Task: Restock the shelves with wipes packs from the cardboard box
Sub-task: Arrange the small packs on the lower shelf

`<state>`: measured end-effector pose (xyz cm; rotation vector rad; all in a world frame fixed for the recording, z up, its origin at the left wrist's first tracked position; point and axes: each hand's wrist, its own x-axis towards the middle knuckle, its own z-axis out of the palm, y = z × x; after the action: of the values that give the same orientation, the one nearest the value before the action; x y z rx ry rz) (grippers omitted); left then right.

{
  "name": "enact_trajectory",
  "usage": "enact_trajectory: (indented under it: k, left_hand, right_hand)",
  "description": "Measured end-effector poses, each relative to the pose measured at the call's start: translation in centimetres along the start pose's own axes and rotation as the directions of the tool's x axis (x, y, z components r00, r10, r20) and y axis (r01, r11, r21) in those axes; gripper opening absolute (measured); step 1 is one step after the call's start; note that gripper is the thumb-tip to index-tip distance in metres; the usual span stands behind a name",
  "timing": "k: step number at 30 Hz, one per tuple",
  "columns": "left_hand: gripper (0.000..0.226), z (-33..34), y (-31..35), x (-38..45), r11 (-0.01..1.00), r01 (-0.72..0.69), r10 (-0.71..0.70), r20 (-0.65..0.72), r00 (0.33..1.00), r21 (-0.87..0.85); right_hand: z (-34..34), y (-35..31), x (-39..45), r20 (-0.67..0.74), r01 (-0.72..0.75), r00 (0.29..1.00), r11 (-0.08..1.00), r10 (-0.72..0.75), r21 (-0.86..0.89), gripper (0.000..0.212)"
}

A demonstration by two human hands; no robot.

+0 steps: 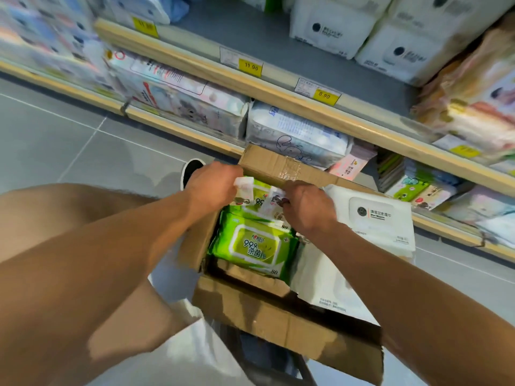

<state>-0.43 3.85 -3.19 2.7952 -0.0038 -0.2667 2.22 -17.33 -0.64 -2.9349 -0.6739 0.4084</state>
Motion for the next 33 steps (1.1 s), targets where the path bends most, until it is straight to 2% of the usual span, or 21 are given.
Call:
enact_trajectory:
  k: [3,6,15,20,23,33]
  left_hand:
    - [0.020,-2.6,0.6,-1.4,0.999,0.008,-0.011,-0.081,0.997,-0.037]
    - [0.018,-5.1,2.1,-2.4,1.000,0.005,-0.011,-0.183,0.983,-0.031]
    - [0.025,-9.3,12.7,-1.1,0.991,-0.132,0.116,-0.331,0.937,-0.026]
    - [0.027,-8.7,19.9,1.5,0.972,-0.233,0.210,-0.336,0.918,-0.032]
    - [0.020,-7.9,24.0,3.0,0.960,-0.277,0.250,-0.332,0.909,-0.034]
    - [0.023,-2.5,33.6,8.5,0.923,-0.380,0.357,-0.247,0.901,-0.051]
  right_hand:
    - [-2.7,0.9,-0.7,-0.151,0.076,0.986,0.997,-0.077,-0.013,0.015]
    - [-5.7,2.5,-1.3,-0.272,0.086,0.957,0.995,-0.097,-0.050,0.013]
    - [-12.4,11.6,-5.9,-0.493,-0.072,0.869,0.997,0.045,-0.037,0.009]
    - [-13.5,17.7,-9.2,-0.521,-0.180,0.843,0.983,0.133,-0.041,0.012]
    - [-13.4,21.5,-10.8,-0.526,-0.248,0.825,0.969,0.208,-0.007,0.013]
    - [-8.7,34.1,-12.3,-0.451,-0.409,0.800,0.910,0.395,0.073,0.021]
